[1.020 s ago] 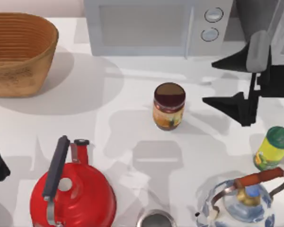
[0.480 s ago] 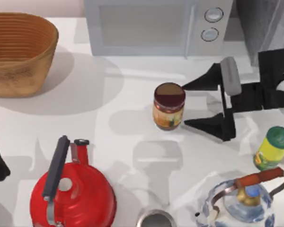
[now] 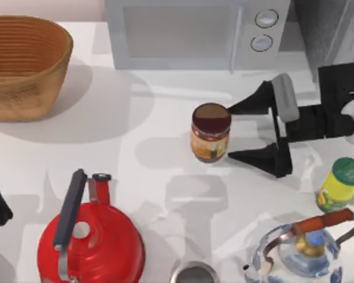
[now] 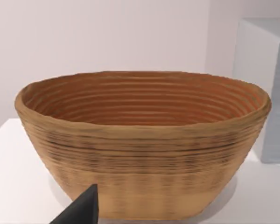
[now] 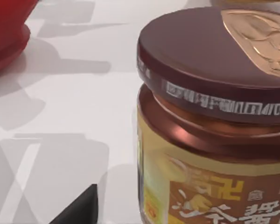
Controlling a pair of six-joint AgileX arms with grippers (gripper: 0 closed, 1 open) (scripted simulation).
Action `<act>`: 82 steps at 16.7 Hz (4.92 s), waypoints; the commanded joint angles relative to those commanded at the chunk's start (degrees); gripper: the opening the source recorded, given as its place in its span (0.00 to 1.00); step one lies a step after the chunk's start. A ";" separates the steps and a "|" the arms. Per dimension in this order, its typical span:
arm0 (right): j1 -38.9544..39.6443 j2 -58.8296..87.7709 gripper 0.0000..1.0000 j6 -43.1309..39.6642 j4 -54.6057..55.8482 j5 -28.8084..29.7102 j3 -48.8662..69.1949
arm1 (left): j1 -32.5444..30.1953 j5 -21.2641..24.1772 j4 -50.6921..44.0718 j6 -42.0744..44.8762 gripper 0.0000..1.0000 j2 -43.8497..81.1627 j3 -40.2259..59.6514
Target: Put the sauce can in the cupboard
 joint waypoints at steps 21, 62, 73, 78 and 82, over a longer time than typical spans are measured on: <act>8.10 5.15 0.77 15.22 17.88 6.12 1.81 | 0.00 0.00 0.00 0.00 1.00 0.00 0.00; 8.18 -16.04 0.00 15.47 -9.31 5.83 7.82 | 0.00 0.00 0.00 0.00 1.00 0.00 0.00; 1.30 -43.15 0.00 24.51 -12.15 22.81 -10.56 | 0.00 0.00 0.00 0.00 1.00 0.00 0.00; -3.19 -68.91 0.00 31.24 -15.07 40.11 -28.72 | 0.00 0.00 0.00 0.00 1.00 0.00 0.00; -6.41 -94.97 0.00 37.05 -17.27 54.26 -44.15 | 0.00 0.00 0.00 0.00 1.00 0.00 0.00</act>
